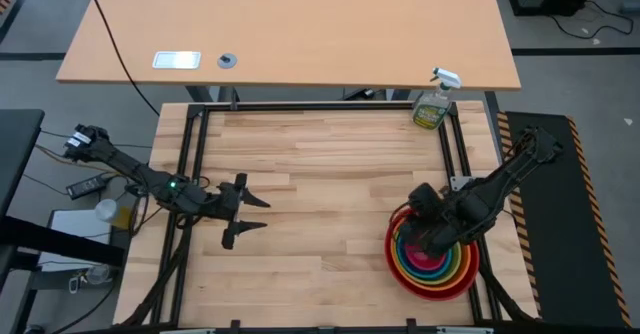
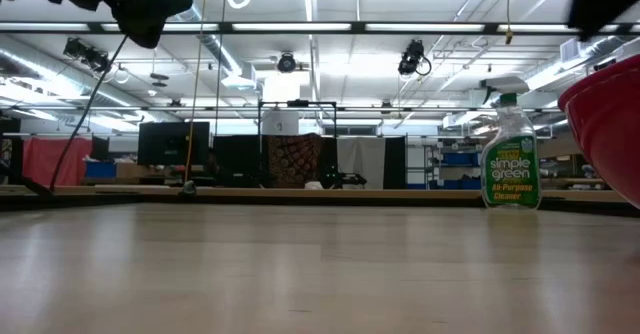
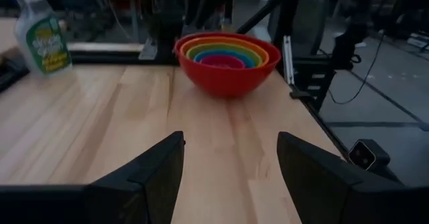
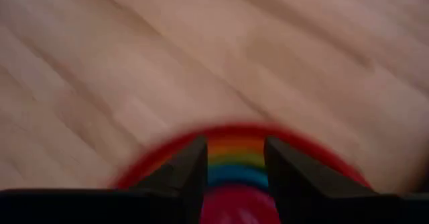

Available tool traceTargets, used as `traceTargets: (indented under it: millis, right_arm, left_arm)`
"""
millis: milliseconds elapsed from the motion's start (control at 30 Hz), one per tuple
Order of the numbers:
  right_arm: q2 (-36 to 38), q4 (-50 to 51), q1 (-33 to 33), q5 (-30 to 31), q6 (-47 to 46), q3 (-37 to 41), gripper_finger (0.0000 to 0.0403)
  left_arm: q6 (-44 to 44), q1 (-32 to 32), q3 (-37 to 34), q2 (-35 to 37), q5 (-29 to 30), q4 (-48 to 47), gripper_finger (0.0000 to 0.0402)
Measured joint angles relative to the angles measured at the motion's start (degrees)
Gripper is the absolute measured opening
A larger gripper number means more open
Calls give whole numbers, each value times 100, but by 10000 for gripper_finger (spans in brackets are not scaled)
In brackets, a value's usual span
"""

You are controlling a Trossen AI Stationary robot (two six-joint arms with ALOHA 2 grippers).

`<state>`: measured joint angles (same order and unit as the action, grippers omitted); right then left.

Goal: Nest bowls inside each other
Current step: Return to Home Position

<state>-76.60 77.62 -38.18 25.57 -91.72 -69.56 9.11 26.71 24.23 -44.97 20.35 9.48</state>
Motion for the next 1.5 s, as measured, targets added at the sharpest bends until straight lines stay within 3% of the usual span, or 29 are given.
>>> traceTargets:
  millis: [100, 300, 400, 533, 767, 1000, 1133, 1333, 1500]
  right_arm:
    - [21, -473, 108, 664, 525, 38, 145]
    - [556, -977, 544, 1355, 1341, 402, 113]
    - [1023, -1409, 704, 1580, 1621, 898, 96]
    - [1788, -2719, 793, 1931, 2113, 2033, 79]
    - [3155, -6178, 887, 2323, 3202, 4637, 66]
    - [3630, -11991, 948, 2409, 5968, 6930, 65]
    - [3648, -12226, 1095, 2277, 6710, 6767, 65]
    - [3890, -12342, 1453, 1392, 7262, 6596, 63]
    - [4338, -12298, 1475, 1296, 7748, 6592, 56]
  left_arm:
    - [-248, -12, -324, 10, -2, 587, 243]
    - [-300, -158, -356, 462, 3, 619, 243]
    - [-329, -95, -361, 746, 1, 476, 243]
    - [-507, -9, -720, 1079, 8, 599, 243]
    - [-507, -184, -1816, 1579, 250, 1646, 243]
    - [-584, -288, -1921, 2263, 250, 1580, 243]
    - [-556, -288, -1921, 2536, 253, 1229, 243]
    - [-576, -288, -1921, 2863, 448, 765, 243]
    - [-637, -287, -1921, 3346, 451, 423, 243]
